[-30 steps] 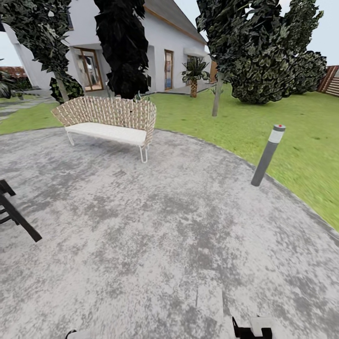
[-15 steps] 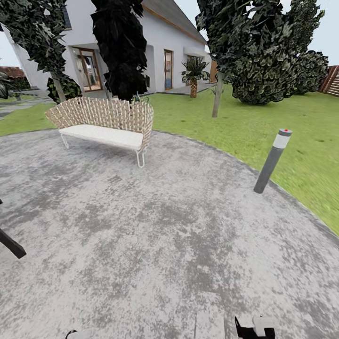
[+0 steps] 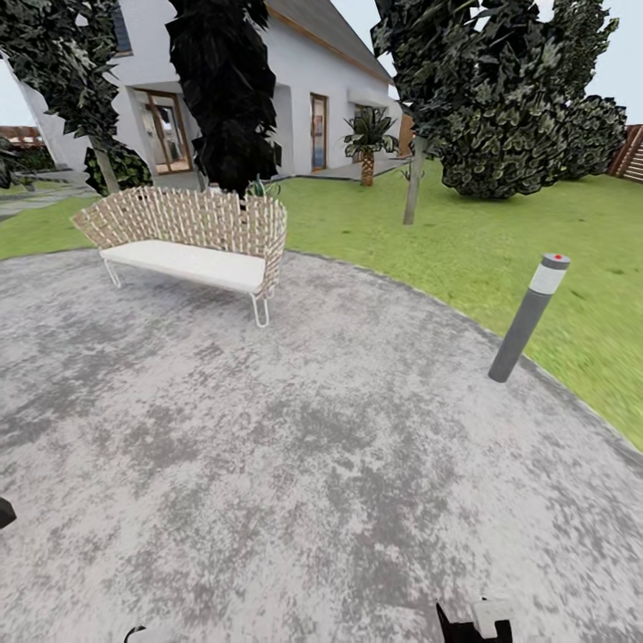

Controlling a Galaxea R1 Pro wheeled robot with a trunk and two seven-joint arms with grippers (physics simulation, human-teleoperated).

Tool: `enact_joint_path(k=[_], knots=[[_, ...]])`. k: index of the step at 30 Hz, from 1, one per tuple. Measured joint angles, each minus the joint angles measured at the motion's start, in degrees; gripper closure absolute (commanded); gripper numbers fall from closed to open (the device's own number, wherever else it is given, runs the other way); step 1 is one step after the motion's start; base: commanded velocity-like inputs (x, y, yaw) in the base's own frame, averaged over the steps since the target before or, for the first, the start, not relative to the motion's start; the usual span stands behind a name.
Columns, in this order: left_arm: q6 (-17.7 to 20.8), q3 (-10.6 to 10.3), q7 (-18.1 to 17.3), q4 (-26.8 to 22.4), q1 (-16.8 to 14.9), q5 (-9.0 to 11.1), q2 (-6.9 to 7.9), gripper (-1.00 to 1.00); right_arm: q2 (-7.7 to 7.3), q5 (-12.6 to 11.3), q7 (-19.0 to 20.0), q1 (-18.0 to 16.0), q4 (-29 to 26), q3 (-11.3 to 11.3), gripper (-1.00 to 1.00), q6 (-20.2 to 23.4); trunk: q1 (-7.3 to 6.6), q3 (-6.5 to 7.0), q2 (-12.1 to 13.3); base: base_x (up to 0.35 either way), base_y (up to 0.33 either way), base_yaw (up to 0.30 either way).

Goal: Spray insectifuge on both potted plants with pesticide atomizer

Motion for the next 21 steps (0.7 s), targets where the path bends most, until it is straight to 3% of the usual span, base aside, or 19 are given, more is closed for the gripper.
enact_joint_path(k=[21], knots=[[0.00,0.13,0.01,0.02,0.02,0.04,-0.01,1.00,0.14,0.00,0.01,-0.01,0.01,0.06,-1.00,-0.05,0.00,0.59,0.00,0.340,0.000,0.254]])
